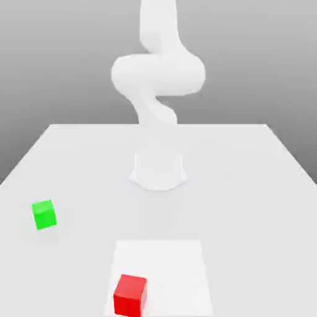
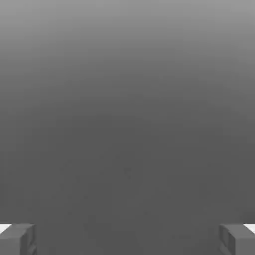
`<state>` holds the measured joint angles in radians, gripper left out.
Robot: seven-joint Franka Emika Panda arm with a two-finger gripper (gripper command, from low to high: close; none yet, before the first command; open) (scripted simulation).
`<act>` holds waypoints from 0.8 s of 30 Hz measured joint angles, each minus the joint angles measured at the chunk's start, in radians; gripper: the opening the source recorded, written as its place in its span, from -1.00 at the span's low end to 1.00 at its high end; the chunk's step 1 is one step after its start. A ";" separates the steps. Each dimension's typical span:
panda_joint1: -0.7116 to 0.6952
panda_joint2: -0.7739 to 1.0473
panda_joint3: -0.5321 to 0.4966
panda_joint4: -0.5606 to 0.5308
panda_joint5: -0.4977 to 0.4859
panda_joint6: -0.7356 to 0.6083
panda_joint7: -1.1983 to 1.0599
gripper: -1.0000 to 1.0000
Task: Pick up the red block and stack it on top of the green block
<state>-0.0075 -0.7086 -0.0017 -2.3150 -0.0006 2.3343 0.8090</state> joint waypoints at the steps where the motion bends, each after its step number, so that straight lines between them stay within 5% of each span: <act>1: -0.003 0.039 -0.001 -0.006 0.000 0.015 0.004 0.00; 24: -0.060 0.876 -0.031 -0.143 0.014 0.329 0.073 0.00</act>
<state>-0.0675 0.1677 -0.0323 -2.4583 0.0129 2.6629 0.8815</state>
